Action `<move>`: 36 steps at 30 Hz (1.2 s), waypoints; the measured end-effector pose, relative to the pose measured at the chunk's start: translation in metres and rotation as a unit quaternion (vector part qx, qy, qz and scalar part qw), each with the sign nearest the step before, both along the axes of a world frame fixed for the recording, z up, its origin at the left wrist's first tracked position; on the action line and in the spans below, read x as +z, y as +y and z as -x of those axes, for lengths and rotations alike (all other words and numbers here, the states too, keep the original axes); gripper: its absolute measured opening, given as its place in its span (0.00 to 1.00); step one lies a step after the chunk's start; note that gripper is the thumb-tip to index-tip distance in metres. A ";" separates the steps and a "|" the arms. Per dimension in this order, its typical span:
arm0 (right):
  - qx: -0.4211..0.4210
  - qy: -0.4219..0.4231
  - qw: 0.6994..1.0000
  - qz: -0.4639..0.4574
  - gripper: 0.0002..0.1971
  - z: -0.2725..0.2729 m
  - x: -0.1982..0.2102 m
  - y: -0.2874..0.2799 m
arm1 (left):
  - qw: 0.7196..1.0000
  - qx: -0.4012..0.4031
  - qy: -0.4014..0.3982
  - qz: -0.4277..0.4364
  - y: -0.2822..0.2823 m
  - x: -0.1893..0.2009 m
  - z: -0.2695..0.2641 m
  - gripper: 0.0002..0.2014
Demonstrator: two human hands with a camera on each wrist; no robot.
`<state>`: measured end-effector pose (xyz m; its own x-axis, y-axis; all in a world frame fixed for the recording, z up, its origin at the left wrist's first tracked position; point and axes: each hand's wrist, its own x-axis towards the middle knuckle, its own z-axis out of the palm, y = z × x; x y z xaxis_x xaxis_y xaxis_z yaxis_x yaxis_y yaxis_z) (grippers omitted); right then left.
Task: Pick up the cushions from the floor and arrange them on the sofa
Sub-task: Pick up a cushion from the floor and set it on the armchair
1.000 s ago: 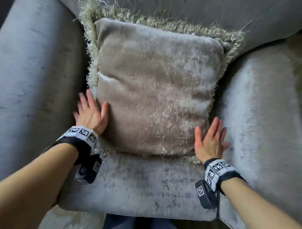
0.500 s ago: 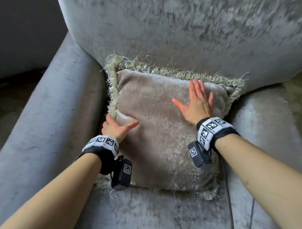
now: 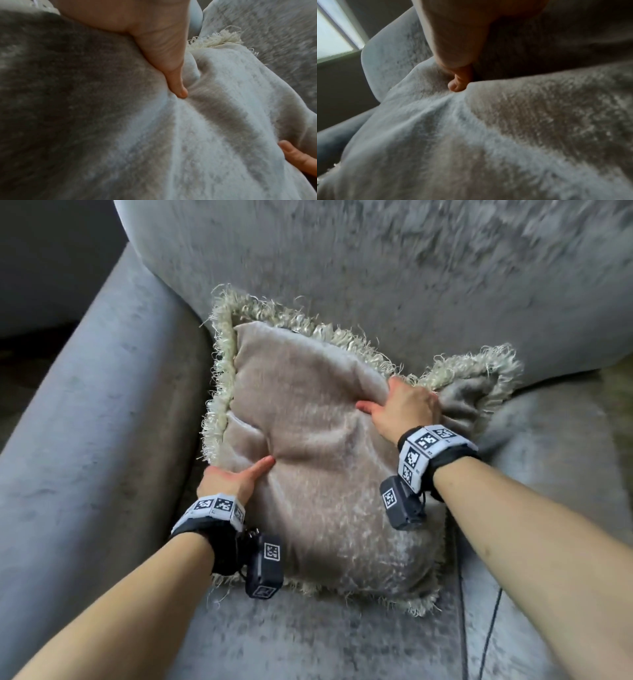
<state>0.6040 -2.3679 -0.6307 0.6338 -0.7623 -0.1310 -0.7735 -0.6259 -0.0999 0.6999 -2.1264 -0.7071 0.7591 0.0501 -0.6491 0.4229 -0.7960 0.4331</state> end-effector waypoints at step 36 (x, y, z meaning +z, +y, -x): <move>-0.253 -0.194 0.948 -0.001 0.41 0.069 0.045 -0.030 | 0.935 -0.248 -0.252 -0.004 -0.097 0.112 -0.076 0.57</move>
